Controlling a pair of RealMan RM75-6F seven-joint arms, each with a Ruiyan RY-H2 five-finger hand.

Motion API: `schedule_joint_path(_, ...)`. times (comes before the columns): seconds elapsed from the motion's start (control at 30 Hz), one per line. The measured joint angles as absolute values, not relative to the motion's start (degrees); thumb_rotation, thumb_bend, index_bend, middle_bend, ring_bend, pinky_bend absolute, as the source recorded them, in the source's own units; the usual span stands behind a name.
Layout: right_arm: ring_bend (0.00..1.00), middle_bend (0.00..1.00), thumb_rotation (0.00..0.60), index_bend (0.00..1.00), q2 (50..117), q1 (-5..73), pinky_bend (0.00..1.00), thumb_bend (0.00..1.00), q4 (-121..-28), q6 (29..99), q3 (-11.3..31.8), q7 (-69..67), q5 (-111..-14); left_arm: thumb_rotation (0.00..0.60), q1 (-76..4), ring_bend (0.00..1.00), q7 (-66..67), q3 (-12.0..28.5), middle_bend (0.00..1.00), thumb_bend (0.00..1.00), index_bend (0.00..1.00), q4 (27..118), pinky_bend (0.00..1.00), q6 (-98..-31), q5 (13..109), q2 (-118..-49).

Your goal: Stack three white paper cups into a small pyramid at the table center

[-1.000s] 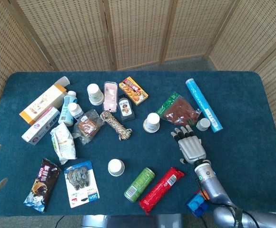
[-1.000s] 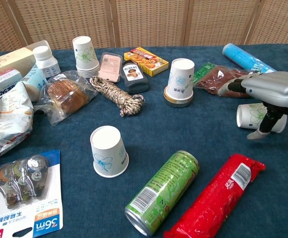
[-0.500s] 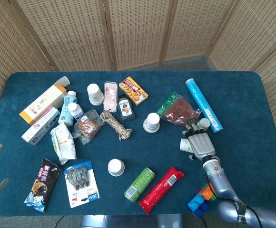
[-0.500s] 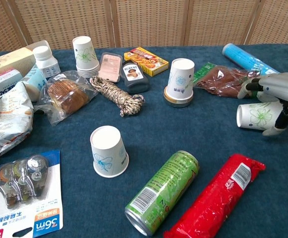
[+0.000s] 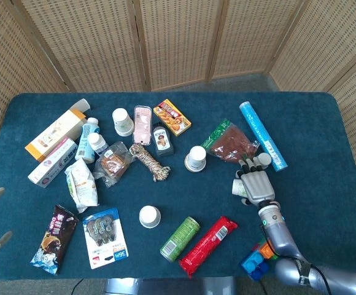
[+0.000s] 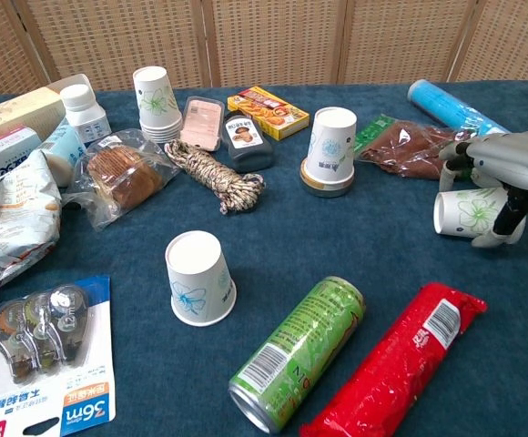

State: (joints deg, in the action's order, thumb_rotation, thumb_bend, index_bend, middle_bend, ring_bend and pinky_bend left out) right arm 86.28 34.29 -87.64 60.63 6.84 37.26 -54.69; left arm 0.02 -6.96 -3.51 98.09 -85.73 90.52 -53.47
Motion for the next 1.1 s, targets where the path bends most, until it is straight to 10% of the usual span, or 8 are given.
schedule_joint_path(0.53, 0.0, 0.18, 0.6, 0.43, 85.1, 32.4, 0.0, 0.26, -88.7, 63.4, 6.5, 29.9, -59.5, 0.6, 0.1, 0.0, -6.5, -3.7, 0.0, 0.27, 0.0, 98.1, 0.0, -85.7, 90.8, -53.7)
schedule_joint_path(1.1, 0.0, 0.18, 0.6, 0.43, 85.0, 27.7, 0.0, 0.28, -87.0, 66.2, 9.1, -11.6, -72.4, 0.6, 0.1, 0.0, -6.4, -4.1, 0.0, 0.27, 0.0, 98.5, 0.0, -85.7, 91.7, -53.8)
